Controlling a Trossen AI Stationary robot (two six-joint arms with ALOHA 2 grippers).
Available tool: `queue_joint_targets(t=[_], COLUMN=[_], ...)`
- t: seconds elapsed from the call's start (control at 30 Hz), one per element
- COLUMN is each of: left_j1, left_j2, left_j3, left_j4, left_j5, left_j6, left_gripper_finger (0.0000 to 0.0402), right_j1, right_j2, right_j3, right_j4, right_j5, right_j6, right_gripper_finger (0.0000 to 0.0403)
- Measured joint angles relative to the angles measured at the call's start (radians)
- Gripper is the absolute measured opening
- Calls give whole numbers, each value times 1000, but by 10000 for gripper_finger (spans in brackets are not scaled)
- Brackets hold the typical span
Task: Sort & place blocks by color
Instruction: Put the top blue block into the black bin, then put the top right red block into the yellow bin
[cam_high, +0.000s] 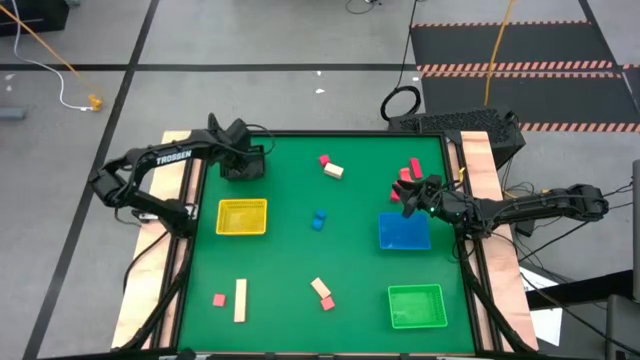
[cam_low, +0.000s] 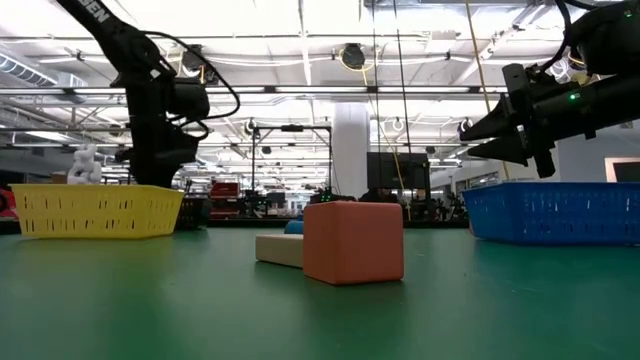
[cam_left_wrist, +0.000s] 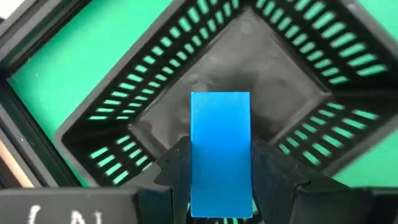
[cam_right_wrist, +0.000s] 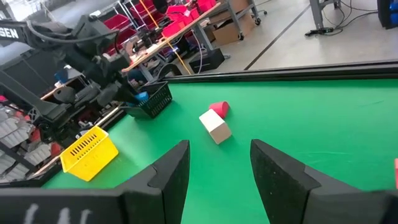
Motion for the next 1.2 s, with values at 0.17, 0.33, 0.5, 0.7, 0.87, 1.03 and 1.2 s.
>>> queue_joint_targets(t=[0.17,0.33,0.5,0.7,0.87,1.03,1.2], left_j1=[4,4,4,4,3,4,1], left_j2=[0,0,0,0,0,0,0], left_j3=[-1,-1,-1,-1,3,83,208], left_j4=[3,12,32,34,11,-93,-139], left_j5=[-3,-9,-24,-26,-26,-26,-25], left_j6=[-91,-156,-229,-262,-260,-272,-233], left_gripper_finger=[143,168,185,206,222,217,203], right_j1=[0,0,0,0,0,-10,-41], right_j2=[0,0,0,0,0,0,0], right_j3=[0,0,0,0,0,0,39], right_j4=[67,160,270,356,405,471,487], right_j5=[2,35,30,30,30,34,38], right_j6=[27,-68,-36,-19,54,97,88], right_gripper_finger=[160,160,160,160,160,160,160])
